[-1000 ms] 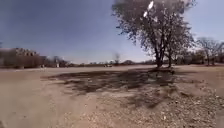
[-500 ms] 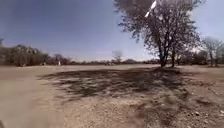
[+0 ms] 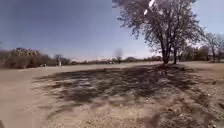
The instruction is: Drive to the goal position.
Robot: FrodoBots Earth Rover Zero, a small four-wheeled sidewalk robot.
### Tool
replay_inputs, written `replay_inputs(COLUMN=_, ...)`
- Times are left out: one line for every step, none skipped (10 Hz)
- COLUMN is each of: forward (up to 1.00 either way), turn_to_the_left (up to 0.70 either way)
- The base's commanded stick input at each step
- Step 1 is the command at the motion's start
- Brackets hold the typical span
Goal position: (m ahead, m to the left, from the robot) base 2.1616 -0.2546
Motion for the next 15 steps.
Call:
replay_inputs(forward=0.85, turn_to_the_left=0.0)
replay_inputs(forward=0.85, turn_to_the_left=0.0)
replay_inputs(forward=0.85, turn_to_the_left=0.0)
replay_inputs(forward=0.85, turn_to_the_left=0.0)
replay_inputs(forward=0.85, turn_to_the_left=-0.22)
replay_inputs(forward=0.85, turn_to_the_left=-0.05)
replay_inputs(forward=0.85, turn_to_the_left=0.0)
replay_inputs(forward=0.85, turn_to_the_left=0.0)
replay_inputs(forward=0.85, turn_to_the_left=0.0)
replay_inputs(forward=0.85, turn_to_the_left=0.0)
replay_inputs(forward=0.85, turn_to_the_left=0.0)
replay_inputs(forward=0.85, turn_to_the_left=0.0)
replay_inputs(forward=0.85, turn_to_the_left=0.0)
replay_inputs(forward=0.85, turn_to_the_left=0.0)
replay_inputs(forward=0.85, turn_to_the_left=0.0)
